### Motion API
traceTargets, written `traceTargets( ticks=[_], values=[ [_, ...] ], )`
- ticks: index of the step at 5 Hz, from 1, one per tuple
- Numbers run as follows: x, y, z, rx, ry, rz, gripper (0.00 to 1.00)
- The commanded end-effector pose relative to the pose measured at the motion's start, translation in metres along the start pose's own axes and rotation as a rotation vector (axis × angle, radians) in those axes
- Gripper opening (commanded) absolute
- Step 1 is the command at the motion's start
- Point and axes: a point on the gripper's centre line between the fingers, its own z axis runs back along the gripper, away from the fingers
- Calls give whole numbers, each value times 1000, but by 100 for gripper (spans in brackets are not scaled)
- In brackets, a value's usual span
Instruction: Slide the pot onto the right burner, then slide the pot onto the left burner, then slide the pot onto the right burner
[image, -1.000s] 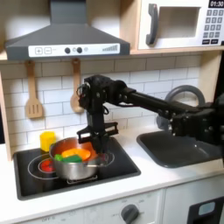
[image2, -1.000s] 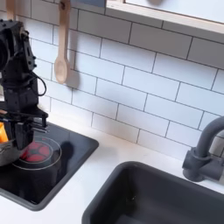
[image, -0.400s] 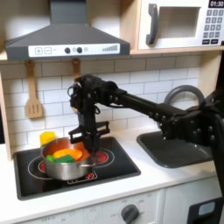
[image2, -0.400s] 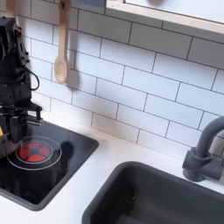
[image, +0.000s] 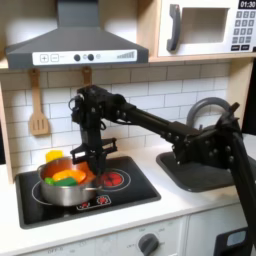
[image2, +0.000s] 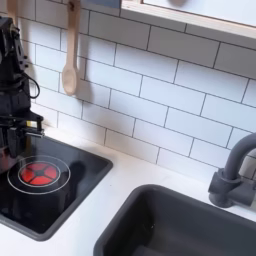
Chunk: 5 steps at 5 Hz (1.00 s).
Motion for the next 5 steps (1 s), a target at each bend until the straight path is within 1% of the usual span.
traceTargets(
  ticks=[1,2,3,4,5],
  values=[
    [8,17,4,-7,-3,61,0],
    [10,23,1,-10,5,83,0],
    [11,23,2,-12,-1,90,0],
    [8,14,0,-13,7,61,0],
    [5,9,-2,-13,3,43,0]
  ],
)
